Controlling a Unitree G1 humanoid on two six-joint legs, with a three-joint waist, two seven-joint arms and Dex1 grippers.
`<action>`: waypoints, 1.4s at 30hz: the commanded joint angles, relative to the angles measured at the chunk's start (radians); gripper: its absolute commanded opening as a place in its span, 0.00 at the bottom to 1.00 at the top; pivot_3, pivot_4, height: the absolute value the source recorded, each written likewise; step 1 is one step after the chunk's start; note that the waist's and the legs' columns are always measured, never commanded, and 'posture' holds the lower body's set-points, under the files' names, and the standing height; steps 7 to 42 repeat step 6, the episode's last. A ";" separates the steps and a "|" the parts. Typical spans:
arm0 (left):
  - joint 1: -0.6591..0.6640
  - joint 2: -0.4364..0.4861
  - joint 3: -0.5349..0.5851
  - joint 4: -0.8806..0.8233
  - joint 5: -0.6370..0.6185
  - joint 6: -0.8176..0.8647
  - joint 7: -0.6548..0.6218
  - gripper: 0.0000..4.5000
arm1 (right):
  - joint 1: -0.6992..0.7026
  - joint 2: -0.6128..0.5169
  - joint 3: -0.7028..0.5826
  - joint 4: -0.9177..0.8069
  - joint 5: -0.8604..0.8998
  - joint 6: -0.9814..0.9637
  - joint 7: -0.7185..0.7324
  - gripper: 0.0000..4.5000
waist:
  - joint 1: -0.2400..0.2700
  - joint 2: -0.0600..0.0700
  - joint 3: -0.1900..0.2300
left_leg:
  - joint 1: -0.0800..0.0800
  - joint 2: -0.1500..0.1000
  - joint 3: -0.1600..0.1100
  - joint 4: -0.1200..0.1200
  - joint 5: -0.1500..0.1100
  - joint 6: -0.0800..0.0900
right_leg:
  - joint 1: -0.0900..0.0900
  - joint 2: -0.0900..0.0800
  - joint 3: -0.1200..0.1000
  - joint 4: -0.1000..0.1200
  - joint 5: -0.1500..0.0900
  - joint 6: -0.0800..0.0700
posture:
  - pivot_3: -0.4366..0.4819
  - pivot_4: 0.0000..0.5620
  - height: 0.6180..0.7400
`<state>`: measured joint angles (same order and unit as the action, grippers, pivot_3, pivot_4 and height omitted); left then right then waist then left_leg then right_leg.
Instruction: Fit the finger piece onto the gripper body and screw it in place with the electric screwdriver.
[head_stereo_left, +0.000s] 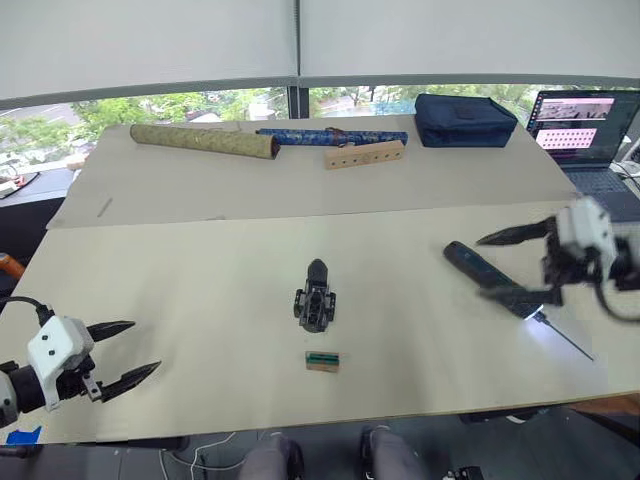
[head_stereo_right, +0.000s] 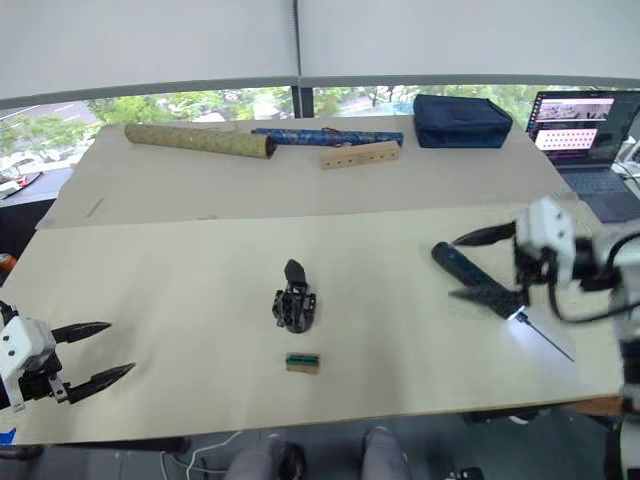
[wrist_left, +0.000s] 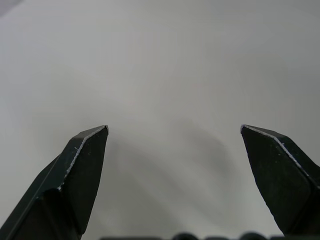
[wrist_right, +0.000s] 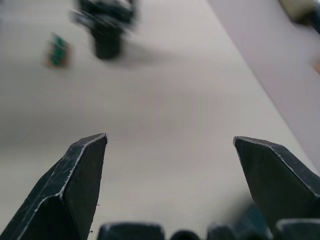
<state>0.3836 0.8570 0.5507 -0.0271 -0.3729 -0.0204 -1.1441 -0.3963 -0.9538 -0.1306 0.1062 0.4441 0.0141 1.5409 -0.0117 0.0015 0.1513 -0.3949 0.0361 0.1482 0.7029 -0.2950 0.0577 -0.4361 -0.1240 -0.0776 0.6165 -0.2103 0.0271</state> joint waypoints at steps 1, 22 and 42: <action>0.028 -0.041 0.030 -0.022 0.024 -0.076 0.042 1.00 | 0.071 0.074 -0.039 -0.123 0.016 -0.139 -0.050 0.99 | 0.005 -0.001 0.000 | 0.000 0.000 0.000 0.000 0.000 0.000 | 0.001 0.000 0.000 -0.001 0.000 0.000 | 0.48 0.27 1.00; 0.047 -0.068 0.030 -0.074 0.021 -0.074 0.076 1.00 | 0.090 0.142 -0.057 -0.044 -0.007 -0.239 -0.103 0.99 | 0.013 -0.003 0.000 | 0.001 -0.001 -0.001 0.002 -0.001 0.002 | 0.003 -0.002 0.000 -0.001 0.001 -0.001 | 0.48 0.27 1.00; 0.047 -0.068 0.030 -0.074 0.021 -0.074 0.076 1.00 | 0.090 0.142 -0.057 -0.044 -0.007 -0.239 -0.103 0.99 | 0.013 -0.003 0.000 | 0.001 -0.001 -0.001 0.002 -0.001 0.002 | 0.003 -0.002 0.000 -0.001 0.001 -0.001 | 0.48 0.27 1.00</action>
